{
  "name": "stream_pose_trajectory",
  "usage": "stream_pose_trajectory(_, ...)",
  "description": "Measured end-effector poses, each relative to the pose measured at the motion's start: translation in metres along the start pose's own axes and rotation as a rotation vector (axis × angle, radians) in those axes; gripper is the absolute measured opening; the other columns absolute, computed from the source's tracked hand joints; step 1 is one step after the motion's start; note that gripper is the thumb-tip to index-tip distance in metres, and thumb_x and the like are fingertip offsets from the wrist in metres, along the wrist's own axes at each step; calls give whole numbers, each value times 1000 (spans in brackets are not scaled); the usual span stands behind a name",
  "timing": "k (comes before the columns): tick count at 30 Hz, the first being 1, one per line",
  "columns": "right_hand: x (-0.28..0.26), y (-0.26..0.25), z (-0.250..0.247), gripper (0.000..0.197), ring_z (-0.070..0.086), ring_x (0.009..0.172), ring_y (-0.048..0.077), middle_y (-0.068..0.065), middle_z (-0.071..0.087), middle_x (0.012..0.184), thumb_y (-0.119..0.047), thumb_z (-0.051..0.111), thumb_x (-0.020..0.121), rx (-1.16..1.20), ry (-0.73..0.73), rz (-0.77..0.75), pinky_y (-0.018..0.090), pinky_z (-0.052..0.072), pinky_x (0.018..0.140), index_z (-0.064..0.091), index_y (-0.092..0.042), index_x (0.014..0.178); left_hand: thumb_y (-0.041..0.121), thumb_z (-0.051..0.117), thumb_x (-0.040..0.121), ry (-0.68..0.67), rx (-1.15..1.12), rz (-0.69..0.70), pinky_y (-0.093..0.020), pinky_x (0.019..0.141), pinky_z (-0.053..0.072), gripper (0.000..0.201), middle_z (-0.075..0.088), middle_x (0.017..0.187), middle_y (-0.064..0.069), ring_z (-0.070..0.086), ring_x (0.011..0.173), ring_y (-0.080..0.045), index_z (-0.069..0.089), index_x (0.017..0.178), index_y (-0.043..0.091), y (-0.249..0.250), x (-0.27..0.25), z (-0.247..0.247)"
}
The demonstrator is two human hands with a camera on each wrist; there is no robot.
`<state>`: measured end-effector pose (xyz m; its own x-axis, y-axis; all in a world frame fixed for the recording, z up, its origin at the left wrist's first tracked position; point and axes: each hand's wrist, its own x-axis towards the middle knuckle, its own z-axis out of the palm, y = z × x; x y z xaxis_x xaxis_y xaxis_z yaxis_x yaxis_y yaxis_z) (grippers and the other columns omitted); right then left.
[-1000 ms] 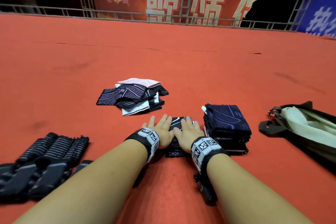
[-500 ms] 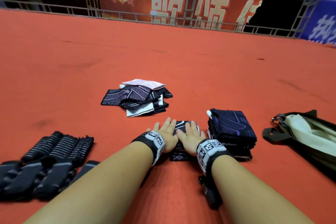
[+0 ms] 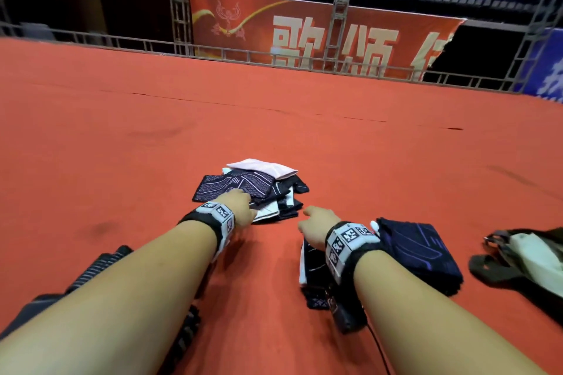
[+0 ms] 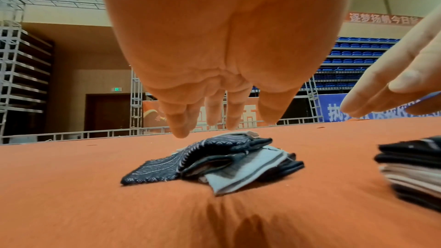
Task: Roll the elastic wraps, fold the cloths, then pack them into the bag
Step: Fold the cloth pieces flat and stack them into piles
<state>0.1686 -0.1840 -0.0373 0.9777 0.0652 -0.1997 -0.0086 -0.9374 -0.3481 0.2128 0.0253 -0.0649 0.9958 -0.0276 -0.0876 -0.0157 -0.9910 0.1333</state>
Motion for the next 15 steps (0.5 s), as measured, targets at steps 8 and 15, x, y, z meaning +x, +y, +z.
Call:
stream_pose_trajectory(8, 40, -14, 21, 51, 56, 124, 28, 8, 63, 134, -30, 56, 90, 46, -18, -80, 32, 44, 104, 55, -17, 140, 38, 54, 94, -3, 34, -22, -42, 106, 42, 46, 47, 133, -7, 49, 127, -33, 59, 133, 13, -20, 39, 18)
stream_pose_trajectory(15, 57, -3, 25, 39, 61, 116, 26, 4, 68, 125, -34, 60, 89, 69, -22, -78, 32, 48, 100, 66, -19, 125, 36, 39, 104, -58, 127, -32, -40, 124, 16, 51, 15, 166, -7, 18, 151, -35, 40, 149, 12, -18, 55, 35)
